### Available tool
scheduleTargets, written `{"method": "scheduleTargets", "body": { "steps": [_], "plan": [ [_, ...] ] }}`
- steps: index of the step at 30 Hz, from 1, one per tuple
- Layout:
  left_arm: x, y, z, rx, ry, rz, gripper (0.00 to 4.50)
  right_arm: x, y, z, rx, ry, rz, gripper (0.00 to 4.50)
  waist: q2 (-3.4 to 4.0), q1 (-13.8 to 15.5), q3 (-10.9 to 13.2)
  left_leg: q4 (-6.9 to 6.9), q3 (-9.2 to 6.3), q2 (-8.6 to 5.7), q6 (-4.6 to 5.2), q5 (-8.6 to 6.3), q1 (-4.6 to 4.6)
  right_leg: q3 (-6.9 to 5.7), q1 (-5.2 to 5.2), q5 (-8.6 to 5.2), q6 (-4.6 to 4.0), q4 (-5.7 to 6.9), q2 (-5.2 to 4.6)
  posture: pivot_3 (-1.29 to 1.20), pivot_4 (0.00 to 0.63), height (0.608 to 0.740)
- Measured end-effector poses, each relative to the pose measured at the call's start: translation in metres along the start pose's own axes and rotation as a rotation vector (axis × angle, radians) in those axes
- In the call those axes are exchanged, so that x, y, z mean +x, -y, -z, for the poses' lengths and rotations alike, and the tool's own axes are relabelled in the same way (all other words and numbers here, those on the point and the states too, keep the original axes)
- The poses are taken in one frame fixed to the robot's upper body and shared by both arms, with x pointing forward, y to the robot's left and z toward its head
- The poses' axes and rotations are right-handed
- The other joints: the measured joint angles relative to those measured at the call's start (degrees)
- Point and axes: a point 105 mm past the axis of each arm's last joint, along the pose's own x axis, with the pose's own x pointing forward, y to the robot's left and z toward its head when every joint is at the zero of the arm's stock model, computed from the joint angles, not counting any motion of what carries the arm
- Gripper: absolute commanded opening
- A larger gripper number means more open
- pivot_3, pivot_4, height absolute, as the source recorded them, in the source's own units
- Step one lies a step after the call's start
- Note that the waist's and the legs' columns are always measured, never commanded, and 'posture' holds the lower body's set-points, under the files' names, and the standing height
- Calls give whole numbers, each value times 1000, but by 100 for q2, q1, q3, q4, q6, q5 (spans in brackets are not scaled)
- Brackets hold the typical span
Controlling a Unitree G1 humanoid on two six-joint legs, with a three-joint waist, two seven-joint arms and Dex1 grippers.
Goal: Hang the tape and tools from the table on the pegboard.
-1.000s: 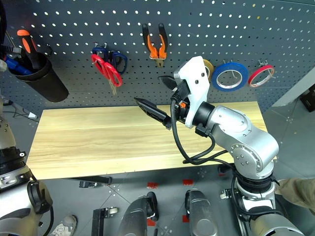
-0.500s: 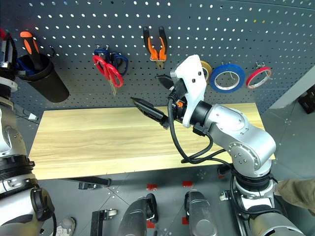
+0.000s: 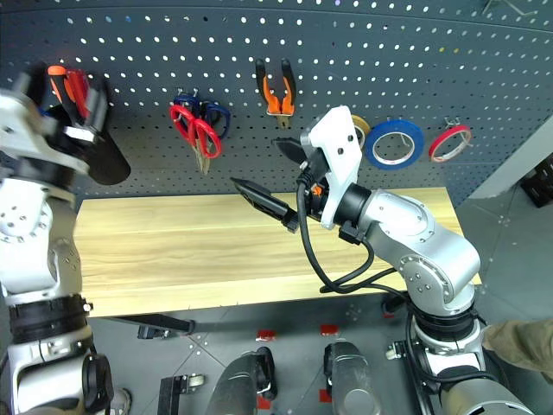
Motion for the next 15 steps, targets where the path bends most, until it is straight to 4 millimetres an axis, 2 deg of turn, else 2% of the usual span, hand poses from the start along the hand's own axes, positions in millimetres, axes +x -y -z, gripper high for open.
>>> {"method": "scheduleTargets", "body": {
  "steps": [2,4,7,9,12,15],
  "plan": [
    [-15,3,23,-41,-104,-13,3617,-4,5,6,-7,-11,26,4500,2,-26,-17,-2,-6,3,0,0,3,-3,0,0,0,7,2,-244,205,740],
    [-35,5,55,-81,-271,-50,3617,-10,13,16,-14,-37,75,4500,10,-46,-38,-2,-8,3,0,0,6,-2,1,0,0,13,4,-234,199,740],
    [-62,5,90,-94,-462,-128,3617,-22,28,41,-26,-94,176,4500,6,-48,-86,-1,-10,1,0,1,5,-2,2,0,0,13,4,-221,186,740],
    [-74,6,102,-91,-535,-161,3617,-31,37,63,-8,-127,251,4500,8,-29,-136,-1,-9,-1,0,1,5,-1,3,0,0,11,3,-215,173,740],
    [-83,9,107,-101,-558,-173,3617,-44,46,92,-14,-141,358,4500,10,27,-233,-3,-8,-1,0,1,6,-1,3,0,0,9,4,-211,163,740],
    [-98,11,117,-119,-600,-183,3617,-65,54,132,-30,-201,472,4500,20,39,-344,-3,-2,-1,-1,0,13,4,10,0,0,7,4,-192,135,740]
  ]
}}
